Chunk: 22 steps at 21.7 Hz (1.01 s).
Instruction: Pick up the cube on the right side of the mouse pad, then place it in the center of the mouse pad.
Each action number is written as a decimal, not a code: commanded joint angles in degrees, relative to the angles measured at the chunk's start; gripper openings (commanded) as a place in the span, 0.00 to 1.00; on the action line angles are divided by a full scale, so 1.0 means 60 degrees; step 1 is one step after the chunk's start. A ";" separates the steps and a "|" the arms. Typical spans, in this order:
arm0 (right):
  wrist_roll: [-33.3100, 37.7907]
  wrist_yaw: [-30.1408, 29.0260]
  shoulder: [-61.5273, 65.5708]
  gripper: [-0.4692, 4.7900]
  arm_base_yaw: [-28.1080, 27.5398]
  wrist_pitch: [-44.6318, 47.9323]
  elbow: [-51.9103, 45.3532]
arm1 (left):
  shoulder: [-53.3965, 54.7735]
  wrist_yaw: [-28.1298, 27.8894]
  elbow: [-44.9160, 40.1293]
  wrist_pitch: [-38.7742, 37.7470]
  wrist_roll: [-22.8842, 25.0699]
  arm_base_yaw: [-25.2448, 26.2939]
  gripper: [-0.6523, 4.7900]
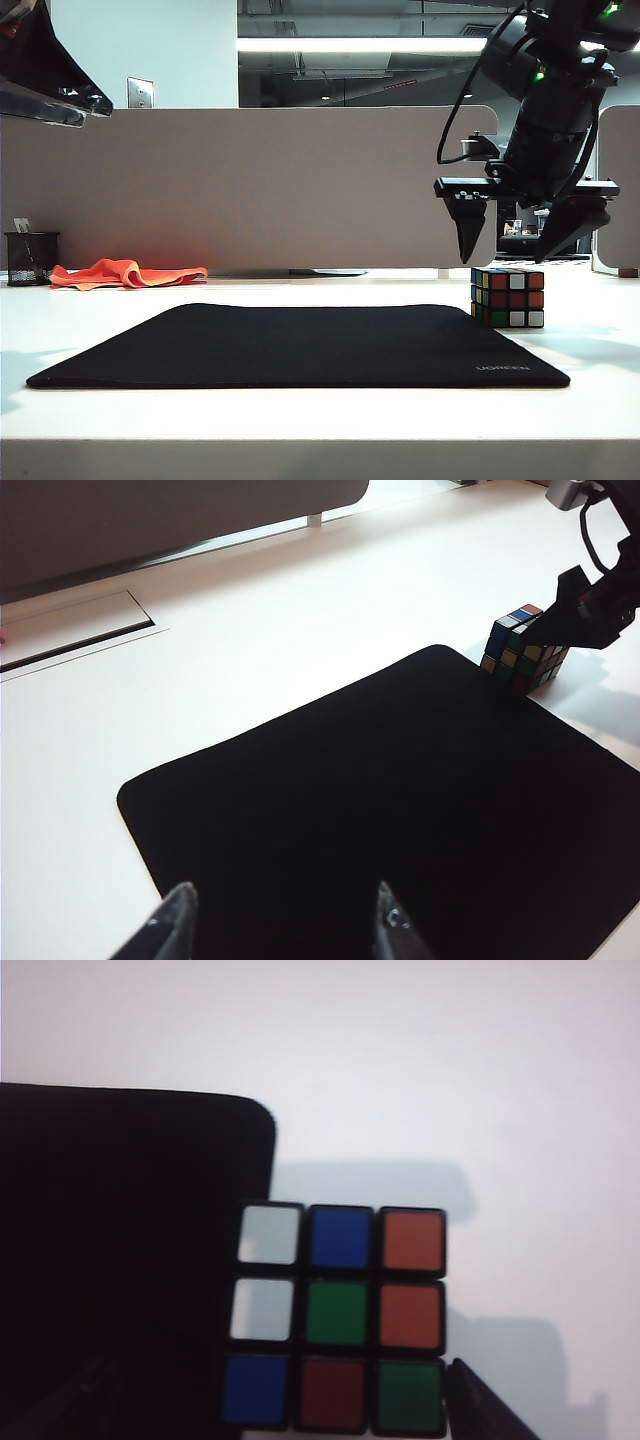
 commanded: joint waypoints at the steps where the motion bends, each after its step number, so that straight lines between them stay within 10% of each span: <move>1: 0.0040 0.0182 0.0117 1.00 -0.0025 0.0015 0.0058 | -0.0011 0.0007 0.0076 0.0095 -0.0004 -0.0004 0.53; 22: 0.0248 -0.0747 0.0488 1.00 -0.0543 -0.0109 0.0058 | -0.0011 0.0011 0.0076 -0.0058 -0.0004 -0.0004 0.53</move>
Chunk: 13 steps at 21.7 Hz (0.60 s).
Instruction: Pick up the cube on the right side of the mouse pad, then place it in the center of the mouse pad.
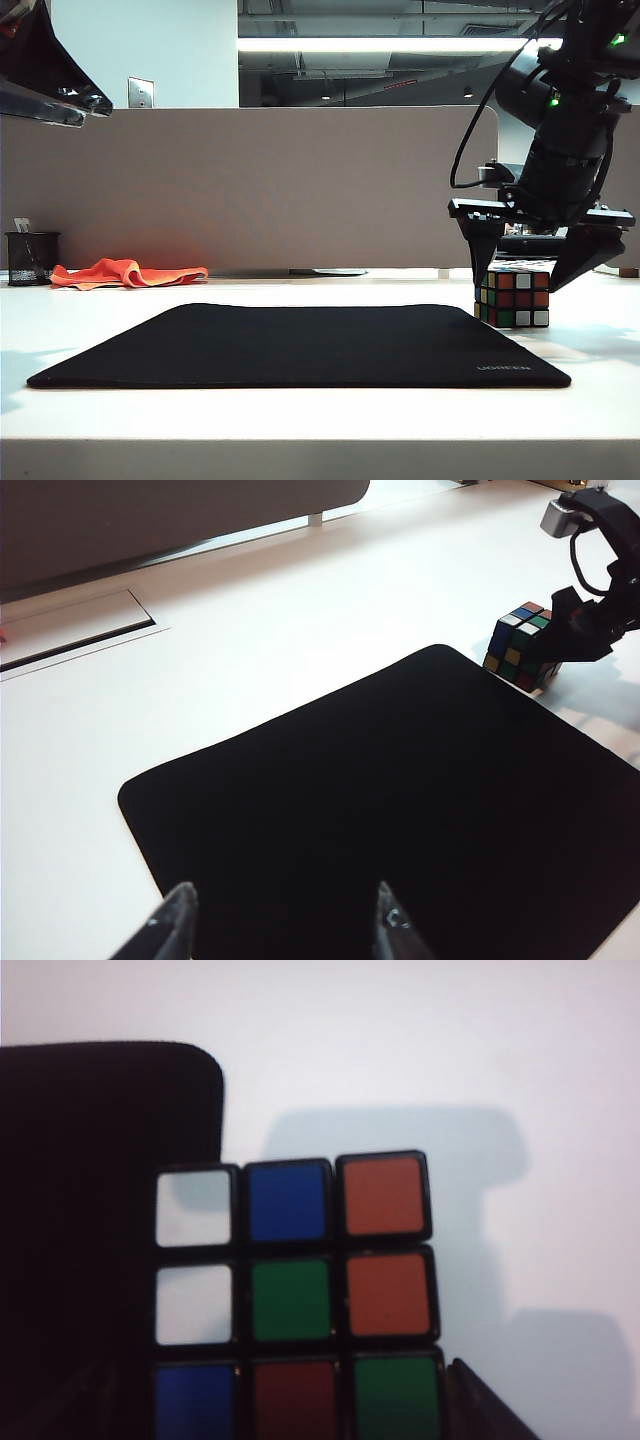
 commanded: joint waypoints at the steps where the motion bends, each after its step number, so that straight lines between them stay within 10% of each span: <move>1: -0.0109 -0.0015 -0.0040 1.00 0.0004 0.0146 0.0044 | -0.0011 0.0011 0.0076 -0.0066 -0.0007 -0.0004 0.53; 13: -0.0838 -0.0051 -0.0080 0.76 0.0015 0.0160 0.0047 | -0.0011 0.0004 0.0076 -0.0109 0.0000 -0.0004 0.53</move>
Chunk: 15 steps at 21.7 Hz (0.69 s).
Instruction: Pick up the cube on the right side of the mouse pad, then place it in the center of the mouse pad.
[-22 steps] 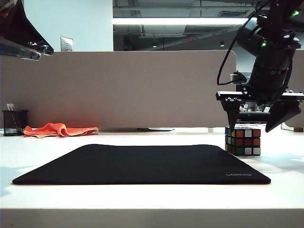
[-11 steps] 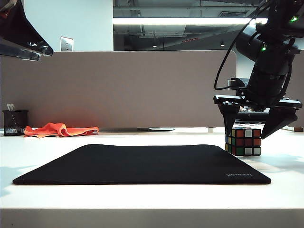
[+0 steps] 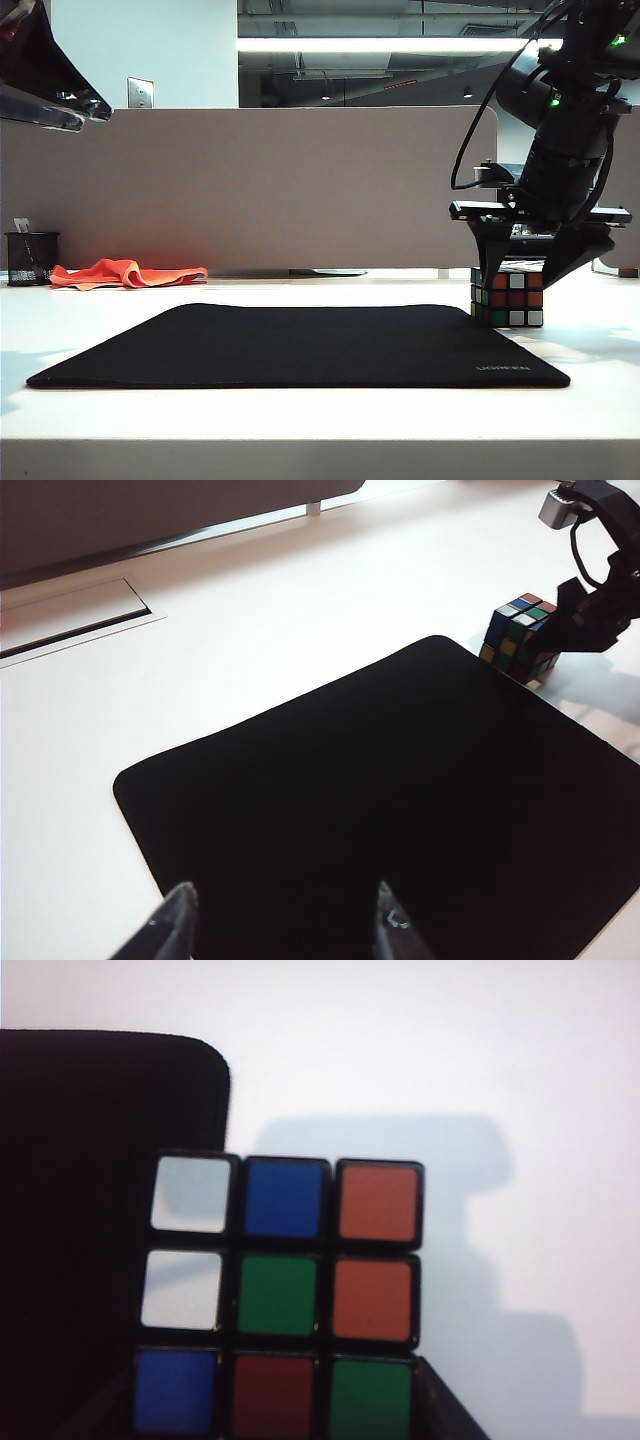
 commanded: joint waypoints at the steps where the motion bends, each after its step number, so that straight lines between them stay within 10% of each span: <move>1: -0.0197 -0.0025 -0.0135 0.76 0.0011 0.0080 0.0055 | -0.0011 0.0004 0.0076 0.0058 0.0004 -0.0004 0.53; 9: -0.0200 -0.0066 -0.1013 0.77 0.0066 -0.0459 0.0696 | -0.0011 0.0004 0.0076 0.0058 0.0000 -0.0004 0.53; 11: -0.0200 -0.0062 -0.1038 0.98 0.0055 -0.0565 0.0900 | -0.0011 0.0004 0.0076 0.0058 0.0000 -0.0004 0.53; 15: -0.0295 -0.0062 -0.0954 1.00 0.0055 -0.0393 0.0929 | -0.0011 0.0004 0.0076 0.0058 0.0000 -0.0004 0.53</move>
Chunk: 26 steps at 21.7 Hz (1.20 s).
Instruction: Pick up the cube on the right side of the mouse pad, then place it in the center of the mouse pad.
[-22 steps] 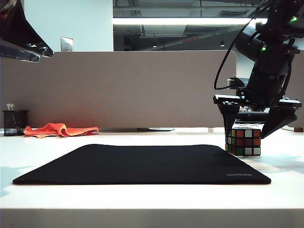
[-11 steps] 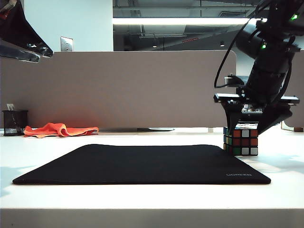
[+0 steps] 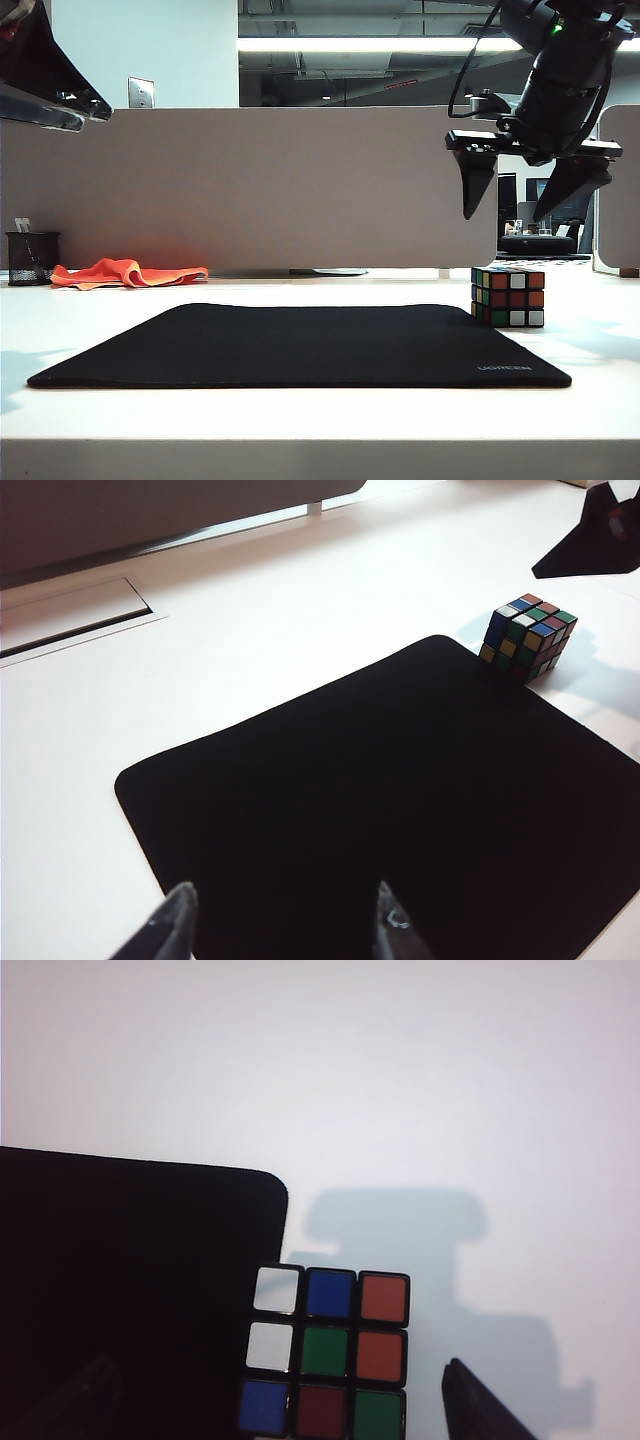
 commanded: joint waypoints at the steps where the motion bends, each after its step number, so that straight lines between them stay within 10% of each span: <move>1: -0.0204 -0.0018 0.0095 1.00 -0.0004 0.0189 0.0051 | -0.0011 0.0004 0.0076 0.0058 0.0000 -0.0004 0.53; 21: -0.0200 -0.0215 0.1089 1.00 -0.0149 -0.0521 0.0055 | -0.0011 0.0007 0.0073 -0.0164 -0.0004 -0.0004 0.53; 26: -0.0200 -0.0291 0.1086 0.85 -0.0208 -0.0586 0.0055 | -0.0011 0.0007 0.0073 -0.0168 -0.0004 -0.0004 0.53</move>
